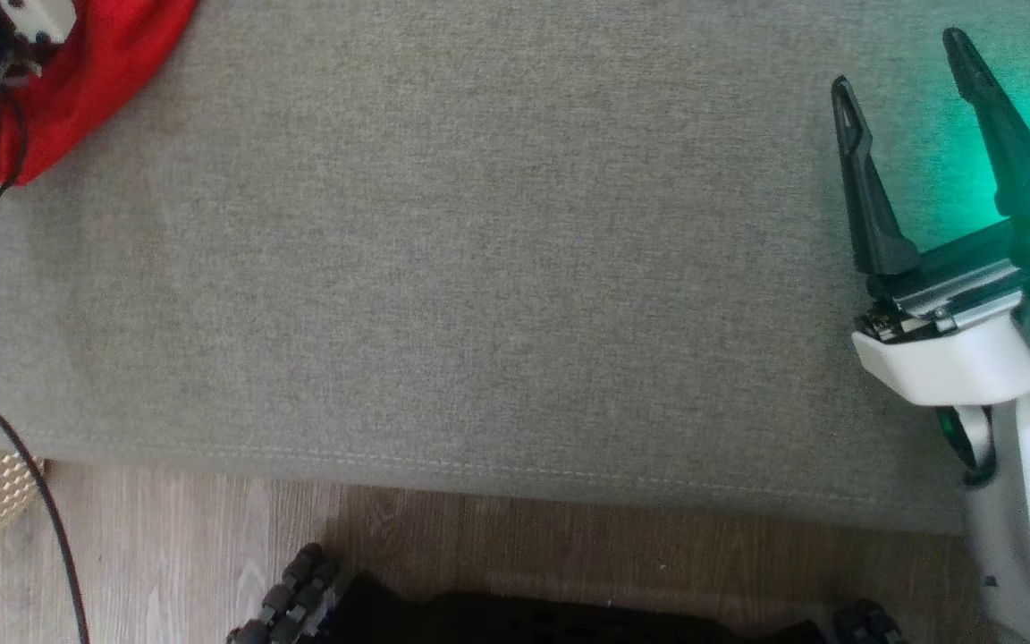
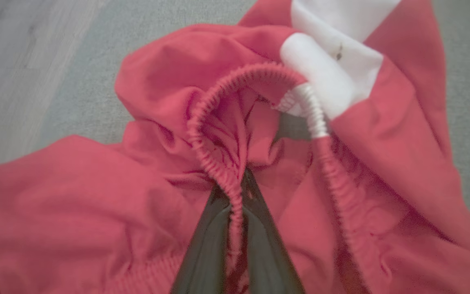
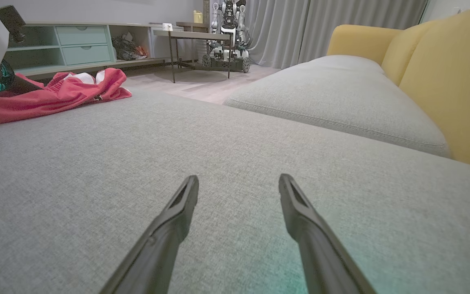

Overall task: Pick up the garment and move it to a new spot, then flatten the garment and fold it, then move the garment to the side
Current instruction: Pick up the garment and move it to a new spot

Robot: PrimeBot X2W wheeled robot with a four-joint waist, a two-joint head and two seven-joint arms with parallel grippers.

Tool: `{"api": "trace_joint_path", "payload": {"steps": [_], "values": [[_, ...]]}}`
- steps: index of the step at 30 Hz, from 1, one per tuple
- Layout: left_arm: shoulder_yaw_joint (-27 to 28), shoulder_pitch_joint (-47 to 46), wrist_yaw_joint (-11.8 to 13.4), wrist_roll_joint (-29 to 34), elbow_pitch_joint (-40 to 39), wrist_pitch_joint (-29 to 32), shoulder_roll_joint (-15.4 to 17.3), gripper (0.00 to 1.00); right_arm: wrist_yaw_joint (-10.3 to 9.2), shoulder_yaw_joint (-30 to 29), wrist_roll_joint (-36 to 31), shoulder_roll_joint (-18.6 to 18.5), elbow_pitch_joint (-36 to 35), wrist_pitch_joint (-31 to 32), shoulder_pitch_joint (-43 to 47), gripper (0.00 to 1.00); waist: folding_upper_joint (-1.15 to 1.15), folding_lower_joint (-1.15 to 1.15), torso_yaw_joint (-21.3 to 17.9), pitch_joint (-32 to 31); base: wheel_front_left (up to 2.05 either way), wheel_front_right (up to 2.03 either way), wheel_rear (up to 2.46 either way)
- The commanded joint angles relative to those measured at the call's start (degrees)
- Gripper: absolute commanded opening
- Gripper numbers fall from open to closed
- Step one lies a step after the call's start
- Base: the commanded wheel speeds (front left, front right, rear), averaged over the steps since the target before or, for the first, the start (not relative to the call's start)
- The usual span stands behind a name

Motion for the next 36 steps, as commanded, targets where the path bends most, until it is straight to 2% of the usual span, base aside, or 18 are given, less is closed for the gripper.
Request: {"api": "trace_joint_path", "payload": {"steps": [1,6,14,17,22,26,29,33,34,36], "values": [[0.0,1.3,0.0,-0.3,-0.6,-0.2,2.7,0.00,-0.02,1.1,-0.5,0.9,-1.4,0.1,0.7,1.00,0.00,0.00,-0.3,-0.5,0.00,0.00,0.00],[-2.3,1.8,0.0,-2.5,-3.1,-6.7,4.3,0.00,-0.02,1.8,-0.1,2.2,-1.3,0.1,0.5,1.00,0.00,0.00,-1.0,-2.8,0.00,0.00,0.00],[-8.5,3.1,0.0,-4.1,-11.5,-16.7,8.1,0.00,-0.02,2.1,1.5,4.9,-1.3,0.1,0.9,1.00,0.00,0.00,-2.9,-9.2,0.00,0.00,0.00],[-10.7,4.0,0.0,-4.5,-14.6,-19.4,8.5,0.00,-0.02,1.7,2.1,5.9,-1.4,0.1,1.5,1.00,0.00,0.00,-4.1,-12.1,0.00,0.00,0.00],[-13.6,7.3,0.0,-5.7,-21.3,-22.1,7.8,0.00,-0.02,0.7,3.3,7.2,-1.9,0.1,4.0,1.00,0.00,0.00,-8.1,-18.4,0.00,0.00,0.00],[-15.6,10.0,0.0,-6.0,-25.4,-22.6,6.0,0.00,-0.02,0.6,2.8,7.5,-2.8,0.1,6.0,1.00,0.00,0.00,-11.4,-21.3,0.00,0.00,0.00],[-17.3,11.1,0.0,-5.1,-26.9,-22.8,3.3,0.00,-0.02,0.4,2.9,7.6,-3.4,0.1,7.3,1.00,0.00,0.00,-13.8,-22.2,0.00,0.00,0.00],[-19.2,11.7,0.1,-4.3,-26.5,-22.9,-1.3,0.00,-0.02,-0.2,4.1,7.7,-4.5,0.1,8.3,1.00,0.00,0.00,-16.8,-22.1,0.00,0.00,0.00],[-19.2,11.7,0.1,-4.3,-26.5,-22.9,-1.3,0.00,-0.02,-0.2,4.1,7.7,-4.5,0.1,8.3,1.00,0.00,0.00,-16.8,-22.1,0.00,0.00,0.00],[-20.4,11.4,0.1,-3.8,-25.4,-22.5,-3.5,0.00,-0.02,-0.5,4.7,7.7,-5.0,0.1,8.6,1.00,0.00,0.00,-18.3,-21.5,0.00,0.00,0.00]]}}
